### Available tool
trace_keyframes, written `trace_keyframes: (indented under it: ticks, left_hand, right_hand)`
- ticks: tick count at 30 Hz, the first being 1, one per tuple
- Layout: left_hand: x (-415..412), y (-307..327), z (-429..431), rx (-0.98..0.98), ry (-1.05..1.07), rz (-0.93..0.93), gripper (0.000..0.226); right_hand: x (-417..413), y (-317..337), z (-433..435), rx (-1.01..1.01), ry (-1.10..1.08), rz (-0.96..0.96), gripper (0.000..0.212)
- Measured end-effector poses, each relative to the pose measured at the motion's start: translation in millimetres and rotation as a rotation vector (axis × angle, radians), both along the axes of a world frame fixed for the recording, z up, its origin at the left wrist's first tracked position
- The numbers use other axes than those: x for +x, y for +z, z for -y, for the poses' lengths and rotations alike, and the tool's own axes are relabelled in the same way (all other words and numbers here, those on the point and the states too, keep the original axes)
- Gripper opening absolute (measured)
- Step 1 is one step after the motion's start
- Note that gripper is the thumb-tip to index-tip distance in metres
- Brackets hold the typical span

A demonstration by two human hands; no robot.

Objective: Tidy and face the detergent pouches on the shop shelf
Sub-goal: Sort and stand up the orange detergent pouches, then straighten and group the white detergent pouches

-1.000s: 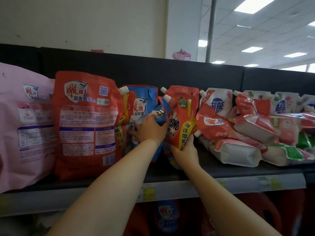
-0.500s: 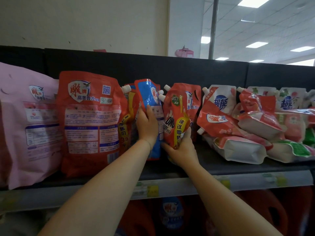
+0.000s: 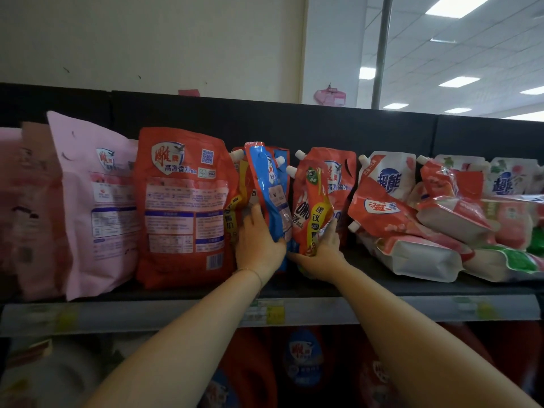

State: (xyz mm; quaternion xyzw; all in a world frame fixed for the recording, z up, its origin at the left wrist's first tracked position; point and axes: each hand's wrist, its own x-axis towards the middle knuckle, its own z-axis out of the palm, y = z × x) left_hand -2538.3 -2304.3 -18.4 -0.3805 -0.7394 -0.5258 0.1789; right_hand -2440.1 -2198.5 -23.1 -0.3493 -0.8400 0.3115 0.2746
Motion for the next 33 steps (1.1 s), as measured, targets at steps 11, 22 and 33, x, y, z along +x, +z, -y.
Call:
trace_keyframes:
  ticks: [11, 22, 33]
  left_hand:
    - [56.0, 0.0, 25.2, -0.253, -0.068, -0.269, 0.008]
    - [113.4, -4.2, -15.9, -0.415, -0.317, -0.179, 0.009]
    - [111.0, 8.9, -146.4, -0.284, -0.296, 0.501, 0.044]
  right_hand:
    - [58.9, -1.9, 25.5, 0.346, -0.058, 0.043, 0.053]
    - [129.2, -10.6, 11.4, 0.422, -0.143, 0.018, 0.037]
    - [146.3, 14.8, -89.4, 0.506, -0.186, -0.173, 0.030]
